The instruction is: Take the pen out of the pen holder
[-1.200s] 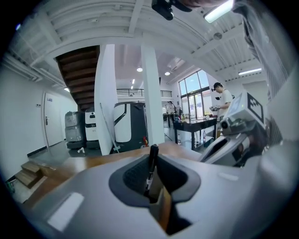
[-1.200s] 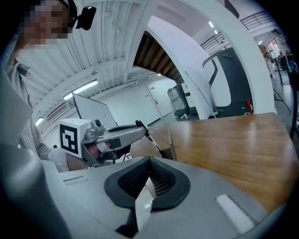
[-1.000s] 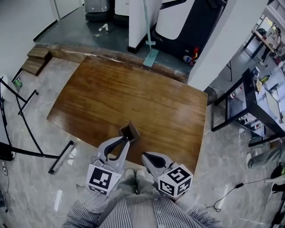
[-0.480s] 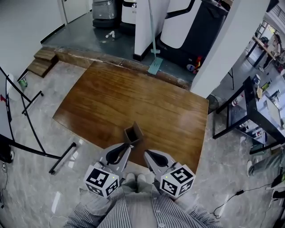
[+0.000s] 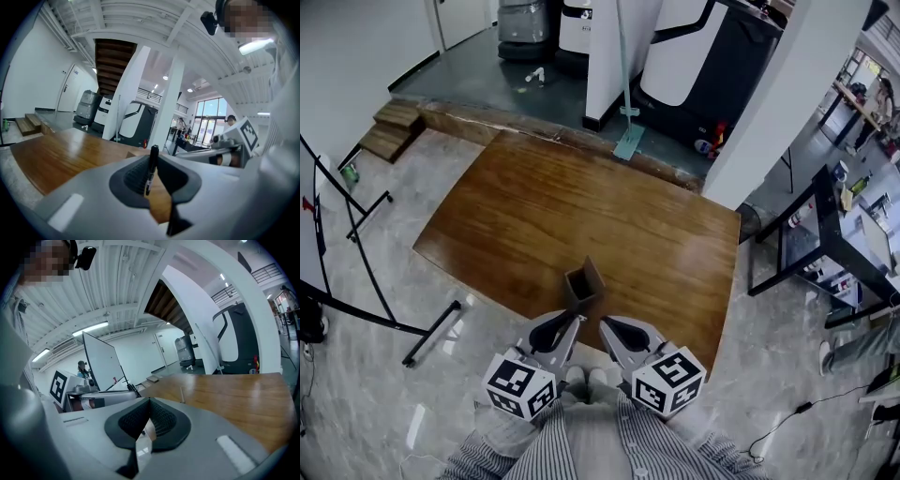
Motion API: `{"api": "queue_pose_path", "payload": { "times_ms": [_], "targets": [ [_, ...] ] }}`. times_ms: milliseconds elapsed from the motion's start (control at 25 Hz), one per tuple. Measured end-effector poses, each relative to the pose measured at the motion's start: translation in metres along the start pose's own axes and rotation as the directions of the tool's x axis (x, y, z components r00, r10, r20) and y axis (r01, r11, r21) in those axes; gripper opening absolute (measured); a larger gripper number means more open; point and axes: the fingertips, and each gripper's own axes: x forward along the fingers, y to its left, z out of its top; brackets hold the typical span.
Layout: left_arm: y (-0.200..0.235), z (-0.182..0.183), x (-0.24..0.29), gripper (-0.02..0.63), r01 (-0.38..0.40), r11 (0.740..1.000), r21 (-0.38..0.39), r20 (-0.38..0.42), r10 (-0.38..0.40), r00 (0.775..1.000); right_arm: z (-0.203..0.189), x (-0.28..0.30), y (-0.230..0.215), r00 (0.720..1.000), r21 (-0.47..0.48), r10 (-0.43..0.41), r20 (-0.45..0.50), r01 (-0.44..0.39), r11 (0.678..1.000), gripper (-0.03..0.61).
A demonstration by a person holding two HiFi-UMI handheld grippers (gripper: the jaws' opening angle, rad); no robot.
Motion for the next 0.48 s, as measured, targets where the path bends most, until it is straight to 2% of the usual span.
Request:
{"api": "queue_pose_path", "payload": {
  "times_ms": [160, 480],
  "targets": [
    [-0.0028, -0.0022, 0.0022, 0.051, 0.008, 1.000, 0.029, -0.010, -0.008, 1.000, -0.0013, 0.0000, -0.0025, 1.000, 0.004, -0.009, -0.006, 0.009, 1.000, -0.002],
    [-0.0010, 0.0014, 0.0036, 0.051, 0.009, 1.000, 0.012, 0.002, -0.009, 1.000, -0.0021, -0.0023, -0.0062, 1.000, -0.010, -0.016, -0.012, 0.016, 1.000, -0.002]
  ]
}}
